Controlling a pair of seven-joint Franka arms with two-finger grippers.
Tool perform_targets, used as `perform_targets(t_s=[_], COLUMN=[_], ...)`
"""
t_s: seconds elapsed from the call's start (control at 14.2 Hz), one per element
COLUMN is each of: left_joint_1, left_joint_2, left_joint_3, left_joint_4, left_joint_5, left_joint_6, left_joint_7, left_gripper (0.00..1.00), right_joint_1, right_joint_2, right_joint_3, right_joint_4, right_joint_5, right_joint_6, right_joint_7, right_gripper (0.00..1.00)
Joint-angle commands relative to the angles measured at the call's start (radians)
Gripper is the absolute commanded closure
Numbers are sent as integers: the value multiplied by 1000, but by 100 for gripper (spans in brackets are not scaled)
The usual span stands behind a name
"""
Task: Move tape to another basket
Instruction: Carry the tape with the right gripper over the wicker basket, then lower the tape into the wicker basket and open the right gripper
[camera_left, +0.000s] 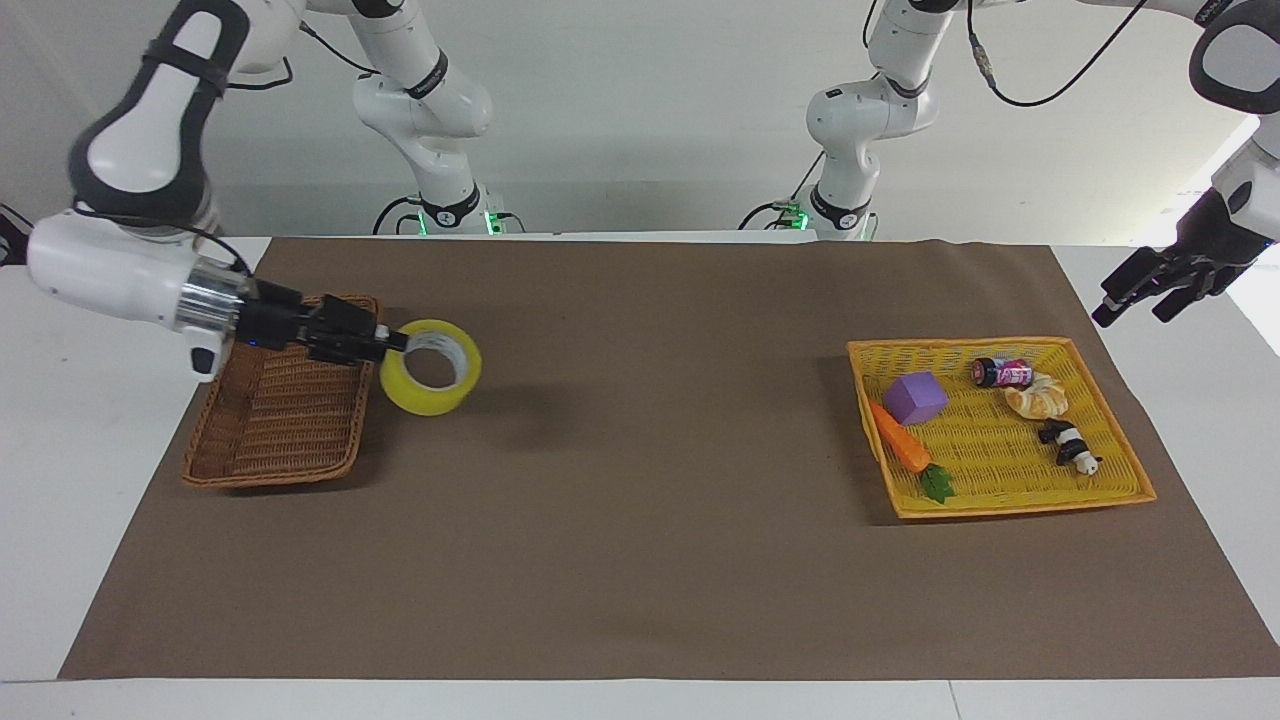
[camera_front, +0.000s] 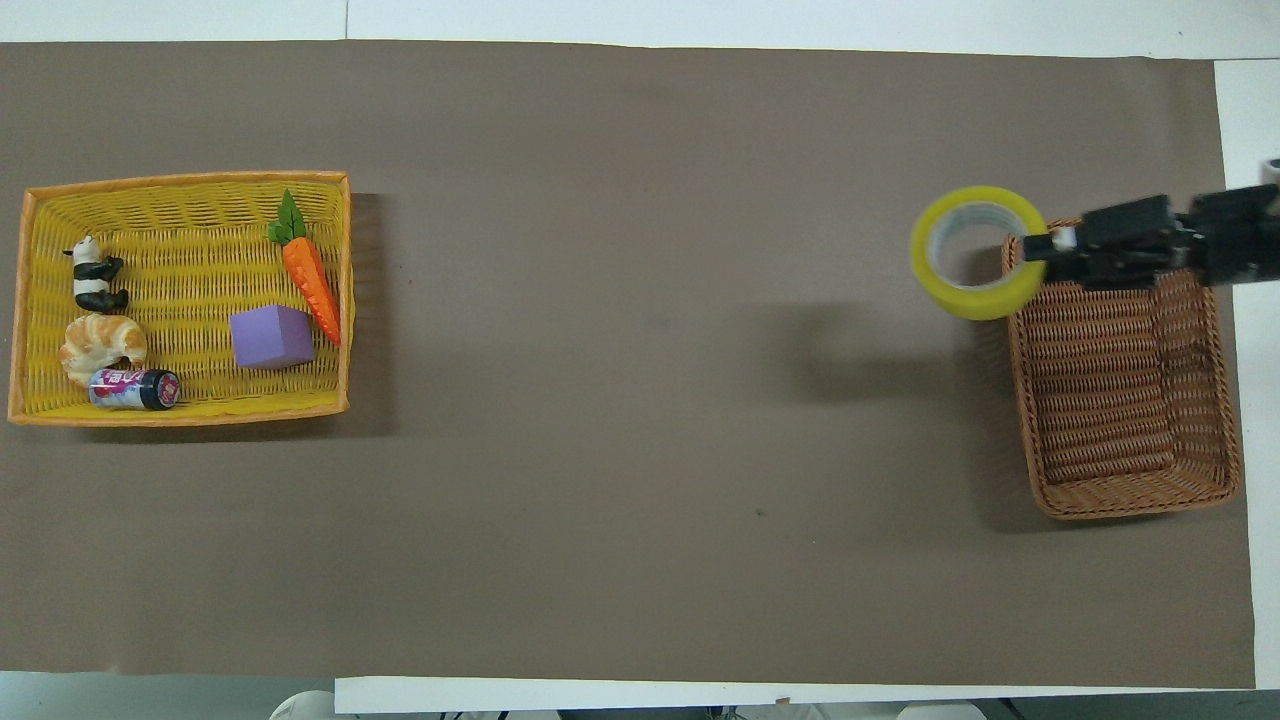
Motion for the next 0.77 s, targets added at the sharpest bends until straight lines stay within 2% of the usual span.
perform_targets(t_s=[0.0, 0.07, 0.21, 0.28, 0.49, 0.7], left_joint_1=[5, 5, -49, -91, -104, -136], left_joint_2=[-21, -25, -29, -32, -31, -57], left_joint_3=[4, 9, -9, -8, -11, -17], left_joint_4=[-43, -53, -54, -54, -9, -9], left_joint_5=[17, 37, 208, 239, 238, 241], left_joint_6=[32, 37, 13, -10, -113, -171], left_joint_7=[-2, -2, 4, 3, -2, -5], left_gripper=[0, 0, 0, 0, 0, 0], right_joint_1=[-183, -212, -243, -246, -243, -240], right_joint_2=[158, 188, 225, 242, 248, 234], right_joint_3=[19, 21, 21, 20, 20, 19], right_joint_4=[180, 210, 204, 199, 155, 101], right_joint_5=[-107, -162, -195, -216, -281, -290], right_joint_6=[-175, -180, -180, -176, -113, -73], right_joint_7=[-161, -216, -332, -391, -514, -539], right_gripper=[100, 100, 100, 100, 100, 100])
